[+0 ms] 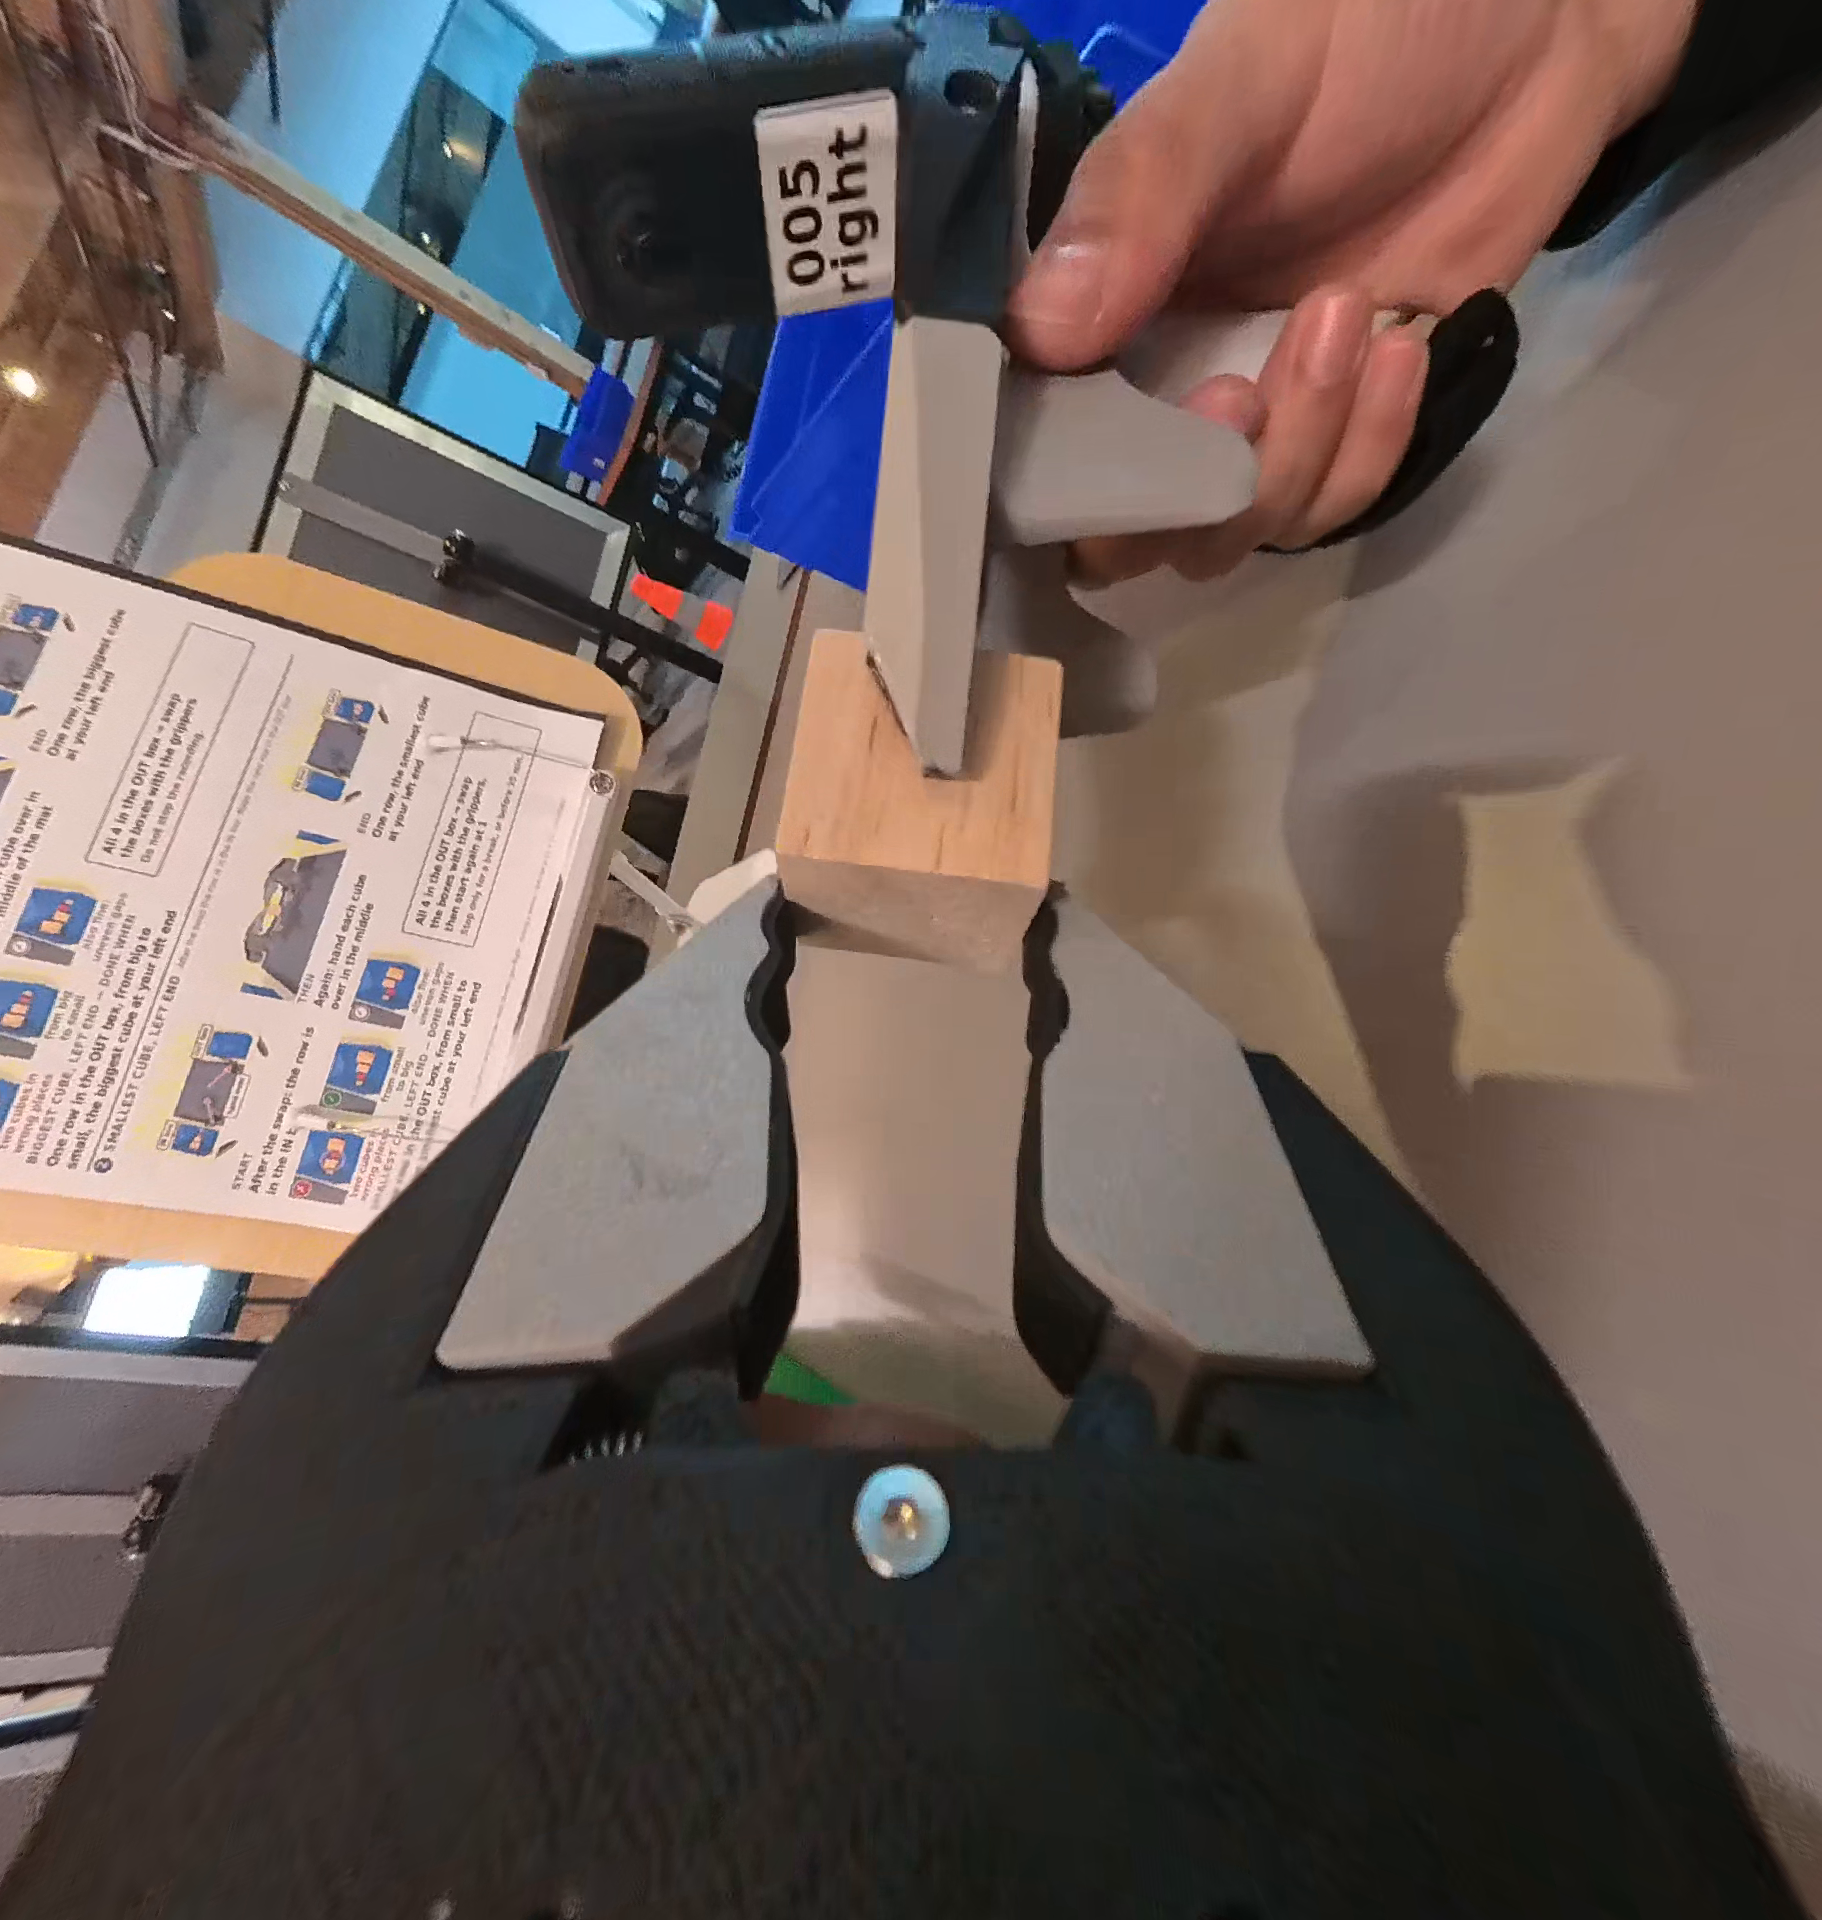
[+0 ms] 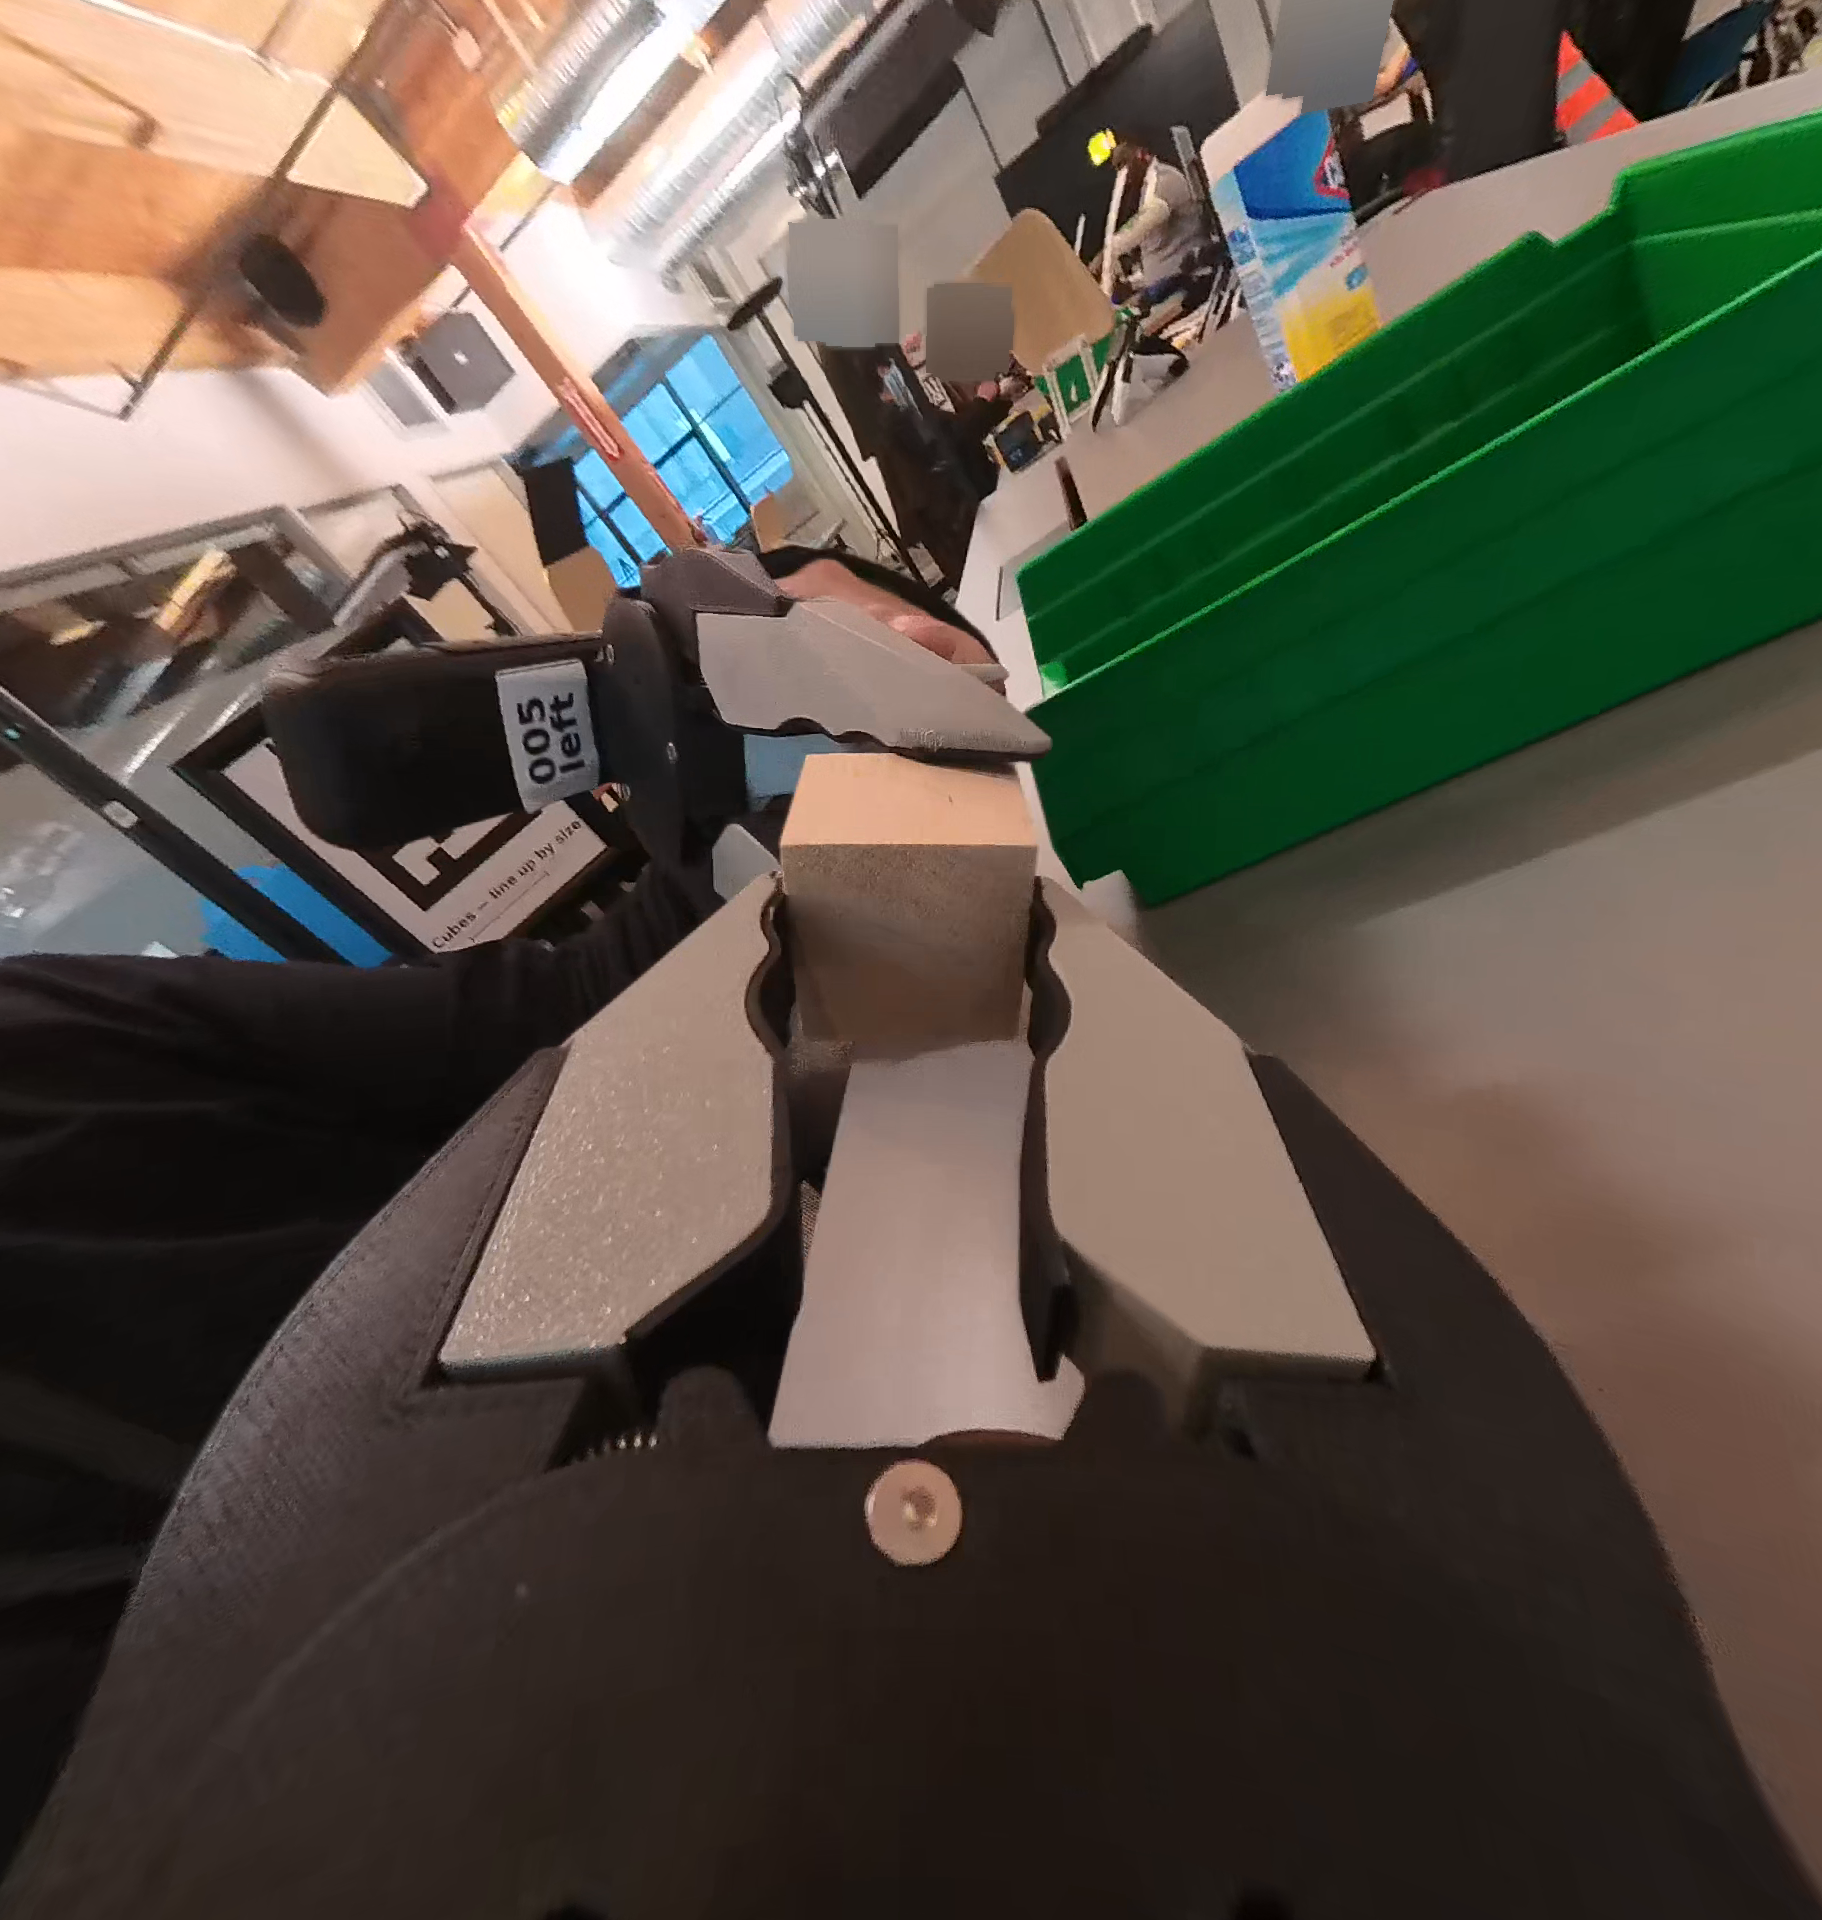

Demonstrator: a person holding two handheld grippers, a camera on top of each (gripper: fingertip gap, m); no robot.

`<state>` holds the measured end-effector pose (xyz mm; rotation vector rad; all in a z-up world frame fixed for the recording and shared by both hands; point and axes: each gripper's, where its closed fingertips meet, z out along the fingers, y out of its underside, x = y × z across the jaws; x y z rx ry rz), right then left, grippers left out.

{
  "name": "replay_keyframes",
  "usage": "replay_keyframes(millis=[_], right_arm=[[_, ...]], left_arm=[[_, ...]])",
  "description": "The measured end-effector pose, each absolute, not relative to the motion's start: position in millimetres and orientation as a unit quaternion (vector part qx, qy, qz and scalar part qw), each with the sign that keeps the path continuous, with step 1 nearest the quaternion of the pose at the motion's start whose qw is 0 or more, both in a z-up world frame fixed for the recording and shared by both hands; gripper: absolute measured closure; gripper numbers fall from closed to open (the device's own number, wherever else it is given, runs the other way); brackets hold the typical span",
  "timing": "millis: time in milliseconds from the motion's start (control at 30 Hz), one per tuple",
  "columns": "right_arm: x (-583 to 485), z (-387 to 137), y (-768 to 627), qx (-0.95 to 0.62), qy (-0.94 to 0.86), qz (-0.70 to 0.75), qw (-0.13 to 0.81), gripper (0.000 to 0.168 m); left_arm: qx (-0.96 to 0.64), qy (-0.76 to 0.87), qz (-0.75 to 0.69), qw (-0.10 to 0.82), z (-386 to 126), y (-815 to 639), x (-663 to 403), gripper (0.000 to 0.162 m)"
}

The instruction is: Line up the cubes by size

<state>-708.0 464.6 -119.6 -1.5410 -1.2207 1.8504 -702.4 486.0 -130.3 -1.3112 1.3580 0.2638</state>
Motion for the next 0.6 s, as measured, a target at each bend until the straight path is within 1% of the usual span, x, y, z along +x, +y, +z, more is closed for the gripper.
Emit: replay_keyframes(millis=[133, 233, 400, 433, 500, 533, 600], right_arm=[[-706.6, -118.0, 467.4, -0.561, -0.433, 0.671, 0.219, 0.126], [-703.1, -116.1, 476.4, -0.569, -0.428, 0.657, 0.246, 0.126], [-694.7, -109.7, 492.1, -0.581, -0.423, 0.625, 0.305, 0.126], [-692.6, -108.1, 495.7, -0.584, -0.426, 0.611, 0.322, 0.126], [-685.9, -101.1, 502.6, -0.59, -0.429, 0.58, 0.363, 0.126], [-680.1, -94.1, 505.5, -0.59, -0.428, 0.567, 0.383, 0.126], [-662.9, -75.0, 510.8, -0.587, -0.427, 0.541, 0.425, 0.126]], left_arm=[[-0.573, 0.554, 0.105, 0.595, -129.1, 488.1, -701.8, 0.12], [-0.594, 0.509, 0.098, 0.616, -126.2, 487.6, -707.9, 0.131], [-0.685, 0.378, 0.027, 0.622, -133.8, 477.2, -725.0, 0.15], [-0.701, 0.346, -0.008, 0.623, -136.8, 472.9, -724.7, 0.159], [-0.723, 0.311, -0.084, 0.611, -149.0, 461.6, -716.2, 0.162], [-0.73, 0.304, -0.093, 0.605, -156.9, 459.2, -715.5, 0.162], [-0.739, 0.291, -0.055, 0.605, -171.0, 463.6, -725.7, 0.162]])
